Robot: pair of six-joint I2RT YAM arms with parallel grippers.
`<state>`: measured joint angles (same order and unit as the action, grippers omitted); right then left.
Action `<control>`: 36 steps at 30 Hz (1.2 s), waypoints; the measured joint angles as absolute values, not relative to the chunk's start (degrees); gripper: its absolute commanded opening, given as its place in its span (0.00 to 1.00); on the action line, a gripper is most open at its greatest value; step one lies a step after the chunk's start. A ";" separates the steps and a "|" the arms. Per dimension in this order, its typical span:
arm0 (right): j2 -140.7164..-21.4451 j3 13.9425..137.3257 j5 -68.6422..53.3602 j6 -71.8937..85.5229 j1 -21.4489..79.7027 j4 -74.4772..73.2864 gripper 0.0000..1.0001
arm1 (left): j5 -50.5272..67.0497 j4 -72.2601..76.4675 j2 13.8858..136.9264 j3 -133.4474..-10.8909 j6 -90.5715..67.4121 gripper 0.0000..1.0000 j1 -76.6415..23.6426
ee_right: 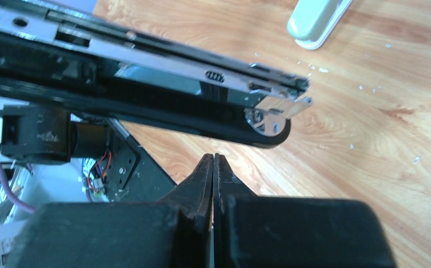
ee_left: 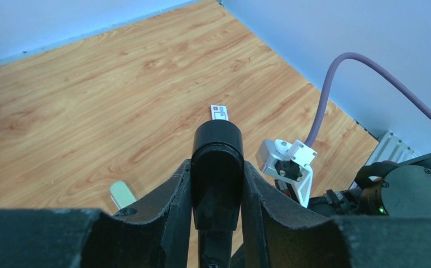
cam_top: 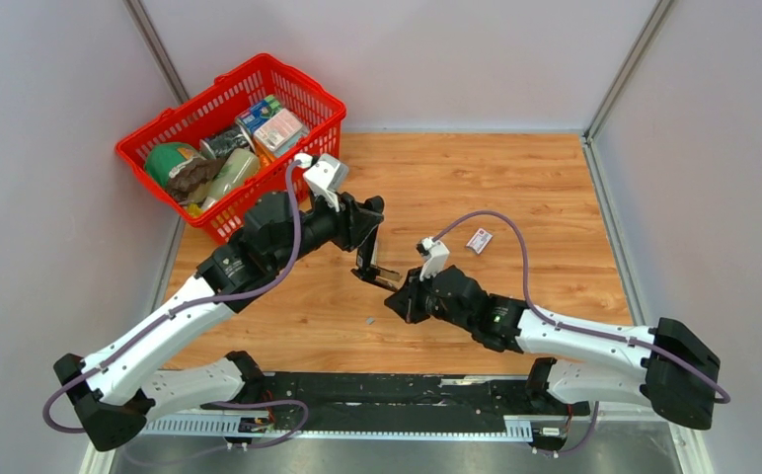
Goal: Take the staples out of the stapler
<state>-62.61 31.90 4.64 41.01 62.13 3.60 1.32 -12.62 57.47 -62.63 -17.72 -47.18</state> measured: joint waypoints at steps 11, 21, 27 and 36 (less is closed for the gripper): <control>-66.17 36.95 14.57 38.87 62.04 2.63 0.00 | 1.10 -12.67 55.92 -62.63 -17.78 0.00 -47.16; -66.24 45.67 20.08 29.98 61.82 -2.90 0.00 | 0.60 -13.96 53.98 -62.52 -17.65 0.00 -47.11; -65.54 49.47 21.41 25.78 61.80 -4.25 0.00 | 2.37 -14.52 53.84 -60.97 -18.31 0.00 -47.29; -55.88 50.59 22.59 19.84 61.78 -13.26 0.06 | 4.29 -14.66 53.89 -58.08 -18.35 0.00 -47.29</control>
<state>-55.88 50.59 22.59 19.84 61.78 -13.26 4.29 -14.66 53.89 -58.08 -18.35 -47.29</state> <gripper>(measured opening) 0.039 0.400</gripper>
